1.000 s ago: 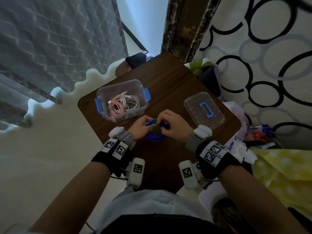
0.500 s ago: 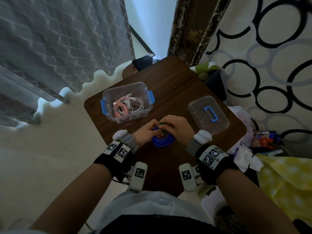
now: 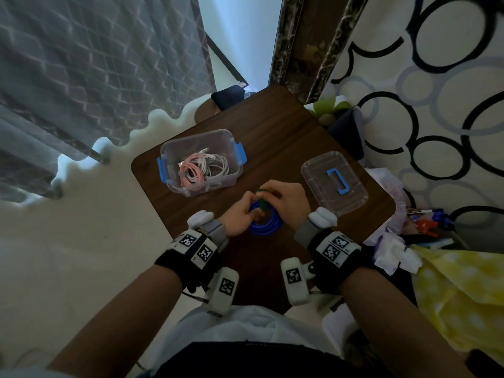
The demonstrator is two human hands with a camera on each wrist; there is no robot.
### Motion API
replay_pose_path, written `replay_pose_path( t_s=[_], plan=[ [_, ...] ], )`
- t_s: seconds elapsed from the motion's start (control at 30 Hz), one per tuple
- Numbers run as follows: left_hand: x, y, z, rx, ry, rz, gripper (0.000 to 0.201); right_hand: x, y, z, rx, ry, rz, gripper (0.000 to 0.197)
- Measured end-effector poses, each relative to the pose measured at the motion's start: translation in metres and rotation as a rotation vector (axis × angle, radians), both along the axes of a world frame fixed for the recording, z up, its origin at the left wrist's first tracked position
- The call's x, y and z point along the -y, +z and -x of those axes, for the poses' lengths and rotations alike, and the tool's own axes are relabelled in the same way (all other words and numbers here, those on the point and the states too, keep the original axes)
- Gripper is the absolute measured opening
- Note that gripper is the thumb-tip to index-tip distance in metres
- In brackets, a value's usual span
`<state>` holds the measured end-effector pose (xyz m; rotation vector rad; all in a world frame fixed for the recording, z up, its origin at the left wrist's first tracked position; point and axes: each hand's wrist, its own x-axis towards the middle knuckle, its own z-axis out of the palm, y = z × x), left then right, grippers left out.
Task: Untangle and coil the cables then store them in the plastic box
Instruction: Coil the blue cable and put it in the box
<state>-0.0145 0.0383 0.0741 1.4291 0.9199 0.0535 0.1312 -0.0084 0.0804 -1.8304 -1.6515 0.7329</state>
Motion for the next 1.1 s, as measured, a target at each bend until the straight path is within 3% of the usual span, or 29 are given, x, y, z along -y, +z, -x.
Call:
replay_pose_path(
  t_s=[0.17,0.37,0.47,0.67,0.93,1.1],
  plan=[
    [-0.023,-0.007,0.012,-0.063,0.014,-0.185,0.011,-0.037,-0.014,0.018,-0.111,-0.212,0.133,0.012],
    [-0.026,-0.017,0.022,-0.139,-0.026,-0.253,0.01,-0.047,-0.027,0.028,-0.082,-0.242,0.287,0.011],
    [-0.022,-0.019,0.024,-0.159,-0.041,-0.236,0.01,-0.045,-0.032,0.03,-0.073,-0.241,0.298,0.018],
    [-0.02,-0.02,0.019,-0.213,-0.094,-0.227,0.016,-0.032,-0.037,0.025,0.042,-0.162,0.285,0.013],
    [-0.009,-0.023,-0.03,-0.234,-0.222,-0.261,0.02,0.015,-0.031,-0.017,0.016,-0.149,0.281,0.024],
    [0.022,-0.025,-0.097,-0.165,-0.402,-0.332,0.017,0.071,-0.031,-0.078,-0.124,-0.281,0.318,0.023]
  ],
)
